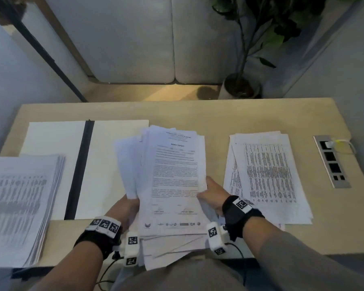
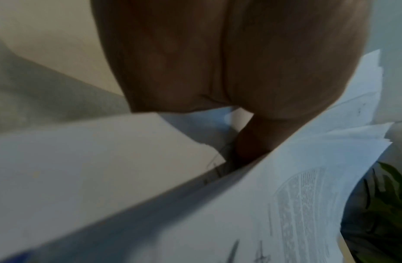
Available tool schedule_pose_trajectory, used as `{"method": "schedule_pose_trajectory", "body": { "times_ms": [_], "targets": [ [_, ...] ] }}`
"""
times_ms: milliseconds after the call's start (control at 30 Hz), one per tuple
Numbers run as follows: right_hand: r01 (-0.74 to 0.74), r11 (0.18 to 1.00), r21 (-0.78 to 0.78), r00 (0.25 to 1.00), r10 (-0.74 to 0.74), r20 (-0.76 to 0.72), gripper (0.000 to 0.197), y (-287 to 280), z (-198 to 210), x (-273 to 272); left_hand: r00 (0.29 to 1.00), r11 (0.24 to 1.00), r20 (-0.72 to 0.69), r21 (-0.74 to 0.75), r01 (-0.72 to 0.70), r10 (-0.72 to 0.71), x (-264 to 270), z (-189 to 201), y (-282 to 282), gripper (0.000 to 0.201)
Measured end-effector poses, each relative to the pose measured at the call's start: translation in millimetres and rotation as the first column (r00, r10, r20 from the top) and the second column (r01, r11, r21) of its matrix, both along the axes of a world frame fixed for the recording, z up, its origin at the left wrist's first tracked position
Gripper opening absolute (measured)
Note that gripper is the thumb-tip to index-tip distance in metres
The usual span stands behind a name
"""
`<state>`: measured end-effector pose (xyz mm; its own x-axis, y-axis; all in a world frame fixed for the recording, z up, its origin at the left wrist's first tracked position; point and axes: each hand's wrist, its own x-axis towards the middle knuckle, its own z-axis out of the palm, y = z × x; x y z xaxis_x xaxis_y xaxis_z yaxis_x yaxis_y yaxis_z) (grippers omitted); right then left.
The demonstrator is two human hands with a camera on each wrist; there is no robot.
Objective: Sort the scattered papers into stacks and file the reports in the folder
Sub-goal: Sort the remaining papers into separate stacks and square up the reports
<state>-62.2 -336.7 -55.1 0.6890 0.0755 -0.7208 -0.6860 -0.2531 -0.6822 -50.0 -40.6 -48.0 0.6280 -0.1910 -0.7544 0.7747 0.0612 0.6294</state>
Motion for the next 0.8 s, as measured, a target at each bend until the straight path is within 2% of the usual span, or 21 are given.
{"method": "schedule_pose_trajectory", "body": {
  "times_ms": [100,167,200,267,333,400,467,533,567,600,633,700,800],
  "targets": [
    [0.027,0.999,0.022,0.998,-0.028,0.049,0.058,0,5,-3,0.973,0.978,-0.114,-0.040,-0.204,0.198,7,8,-5,0.037],
    [0.039,0.998,0.040,0.996,-0.042,0.075,0.057,-1,15,-3,0.967,0.969,-0.074,0.002,-0.246,0.245,12,5,-7,0.039],
    [0.038,0.998,0.049,0.995,-0.042,0.091,0.057,-3,17,-3,0.980,0.979,-0.005,0.060,-0.197,0.197,14,1,-6,0.042],
    [0.013,0.998,0.065,0.993,-0.020,0.115,0.053,-8,25,-4,0.990,0.964,0.142,0.265,-0.031,-0.007,15,-11,-3,0.056],
    [0.005,1.000,0.015,0.993,-0.007,0.116,0.042,-21,27,-3,0.980,0.932,0.157,0.358,0.058,-0.122,16,-19,-1,0.058],
    [0.135,0.982,-0.134,0.978,-0.110,0.176,0.027,-49,23,2,0.973,0.896,0.157,0.435,0.088,-0.171,21,-24,-2,0.055],
    [0.325,0.887,-0.329,0.931,-0.238,0.278,0.026,-93,16,6,0.963,0.857,0.167,0.504,0.101,-0.212,27,-24,-8,0.051],
    [0.414,0.694,-0.590,0.909,-0.283,0.305,0.044,-145,11,7,0.958,0.859,0.181,0.501,0.103,-0.221,32,-22,-11,0.052],
    [0.403,0.588,-0.701,0.913,-0.308,0.266,0.057,-169,10,5,0.955,0.867,0.201,0.488,0.096,-0.219,36,-21,-13,0.057],
    [0.367,0.527,-0.766,0.914,-0.356,0.193,0.071,-190,8,0,0.949,0.868,0.214,0.485,0.101,-0.230,39,-17,-16,0.065],
    [0.319,0.518,-0.794,0.911,-0.399,0.105,0.087,-205,6,-5,0.947,0.884,0.227,0.457,0.103,-0.227,43,-16,-19,0.070],
    [0.206,0.554,-0.807,0.912,-0.407,-0.047,0.113,-223,2,-16,0.957,0.918,0.229,0.390,0.077,-0.178,51,-14,-29,0.064],
    [0.152,0.594,-0.790,0.933,-0.350,-0.084,0.125,-223,-9,-22,0.971,0.950,0.203,0.307,0.060,-0.127,62,-8,-46,0.050]
  ]
}}
